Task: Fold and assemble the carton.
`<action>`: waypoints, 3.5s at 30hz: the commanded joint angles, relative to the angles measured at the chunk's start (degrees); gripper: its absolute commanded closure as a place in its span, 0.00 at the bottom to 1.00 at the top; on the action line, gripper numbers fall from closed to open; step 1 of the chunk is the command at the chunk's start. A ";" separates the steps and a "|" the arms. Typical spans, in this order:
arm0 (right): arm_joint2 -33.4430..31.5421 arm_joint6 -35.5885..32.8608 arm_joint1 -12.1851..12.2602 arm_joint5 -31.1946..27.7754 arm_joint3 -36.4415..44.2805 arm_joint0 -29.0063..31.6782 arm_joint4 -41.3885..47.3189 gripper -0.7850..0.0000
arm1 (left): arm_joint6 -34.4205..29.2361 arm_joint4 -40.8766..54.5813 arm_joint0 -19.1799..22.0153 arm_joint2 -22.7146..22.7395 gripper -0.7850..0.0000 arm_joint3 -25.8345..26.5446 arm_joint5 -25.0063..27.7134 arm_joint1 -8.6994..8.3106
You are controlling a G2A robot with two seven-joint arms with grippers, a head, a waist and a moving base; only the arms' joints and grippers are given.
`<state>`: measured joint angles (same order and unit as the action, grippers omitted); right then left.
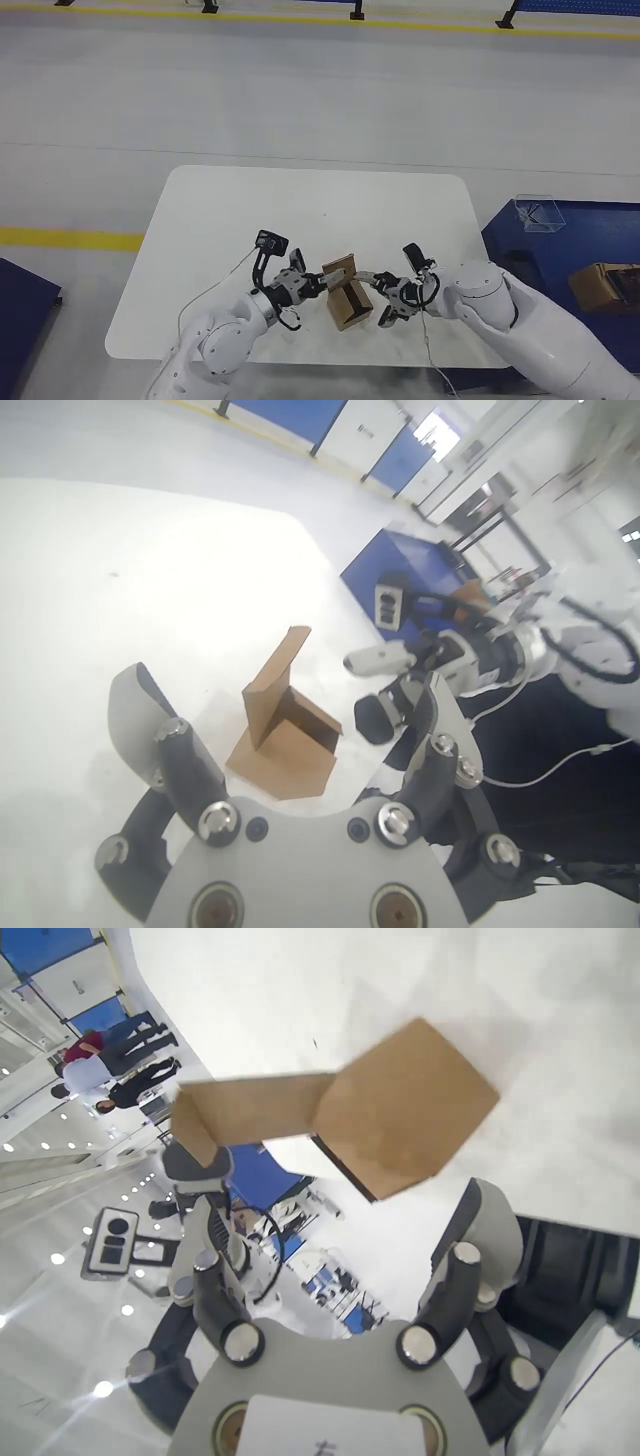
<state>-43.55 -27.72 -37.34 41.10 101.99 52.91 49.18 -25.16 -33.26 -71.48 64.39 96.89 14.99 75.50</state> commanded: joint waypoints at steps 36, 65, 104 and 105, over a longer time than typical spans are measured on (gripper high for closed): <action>1.97 -7.14 -0.89 5.82 -5.73 1.99 -20.95 0.00 | -10.98 13.76 14.29 -8.76 0.00 -20.09 21.18 1.16; 0.63 -9.92 -3.01 6.47 -8.64 1.13 -22.38 0.00 | -4.58 -2.90 10.10 -13.22 0.00 -12.81 16.55 0.71; -0.31 -13.54 -4.80 7.16 -9.06 1.33 -24.75 0.00 | -0.11 -13.45 5.81 -13.96 0.00 -5.07 10.62 0.15; -0.24 -13.61 -4.88 7.17 -9.17 1.29 -24.81 0.00 | -0.12 -13.45 6.07 -14.30 0.00 -5.36 10.60 0.24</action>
<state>-43.86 -41.26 -42.15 48.26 92.91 54.24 24.43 -25.26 -46.70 -65.68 50.42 91.84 25.66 75.65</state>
